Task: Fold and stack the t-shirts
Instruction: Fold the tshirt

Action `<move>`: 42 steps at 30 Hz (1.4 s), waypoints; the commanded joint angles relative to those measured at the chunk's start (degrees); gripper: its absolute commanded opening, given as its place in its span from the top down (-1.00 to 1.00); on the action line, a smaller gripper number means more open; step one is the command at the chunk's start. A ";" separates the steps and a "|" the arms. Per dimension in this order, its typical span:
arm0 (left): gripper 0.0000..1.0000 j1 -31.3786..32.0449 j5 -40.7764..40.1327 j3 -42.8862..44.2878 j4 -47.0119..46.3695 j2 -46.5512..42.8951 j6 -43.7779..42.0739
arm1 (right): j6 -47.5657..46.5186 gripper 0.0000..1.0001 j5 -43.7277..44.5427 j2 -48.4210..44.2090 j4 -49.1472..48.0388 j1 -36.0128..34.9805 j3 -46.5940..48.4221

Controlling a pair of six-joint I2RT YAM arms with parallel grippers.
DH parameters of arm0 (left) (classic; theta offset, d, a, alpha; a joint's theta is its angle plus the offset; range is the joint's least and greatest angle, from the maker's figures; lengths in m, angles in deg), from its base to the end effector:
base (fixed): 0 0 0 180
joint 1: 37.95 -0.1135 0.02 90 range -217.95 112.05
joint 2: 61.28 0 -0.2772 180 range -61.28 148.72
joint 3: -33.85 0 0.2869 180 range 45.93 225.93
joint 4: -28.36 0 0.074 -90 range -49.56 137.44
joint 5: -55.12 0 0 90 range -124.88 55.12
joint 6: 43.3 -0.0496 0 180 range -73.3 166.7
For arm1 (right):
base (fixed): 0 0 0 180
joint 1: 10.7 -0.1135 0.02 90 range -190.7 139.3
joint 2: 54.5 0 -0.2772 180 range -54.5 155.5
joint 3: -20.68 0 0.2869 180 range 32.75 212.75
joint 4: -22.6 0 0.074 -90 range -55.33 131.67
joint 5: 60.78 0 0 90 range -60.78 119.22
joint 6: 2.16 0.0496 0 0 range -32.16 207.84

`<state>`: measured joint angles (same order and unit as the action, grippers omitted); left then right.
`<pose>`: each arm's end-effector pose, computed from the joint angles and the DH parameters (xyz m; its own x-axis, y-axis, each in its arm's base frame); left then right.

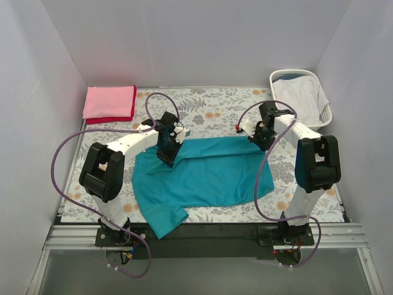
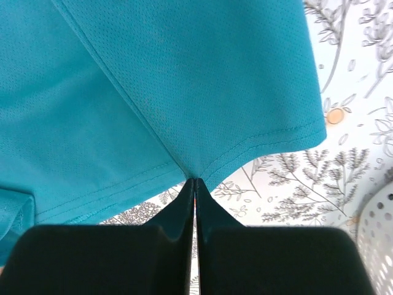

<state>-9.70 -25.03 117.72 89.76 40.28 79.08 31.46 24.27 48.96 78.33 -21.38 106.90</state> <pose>0.3238 -0.1836 0.1772 -0.9955 -0.0641 -0.0699 -0.0453 0.9689 -0.2432 0.3870 0.0773 0.1801 -0.3458 -0.9095 -0.2309 -0.8984 0.3919 -0.1982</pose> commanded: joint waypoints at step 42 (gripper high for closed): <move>0.33 -31.14 12.92 14.34 -6.17 13.83 0.05 | 1.45 0.97 -2.87 4.12 2.22 -1.72 -0.50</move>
<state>-37.92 -13.32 128.82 85.43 52.35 78.51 32.62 21.62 52.15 79.56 -22.84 104.43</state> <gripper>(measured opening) 0.342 0.020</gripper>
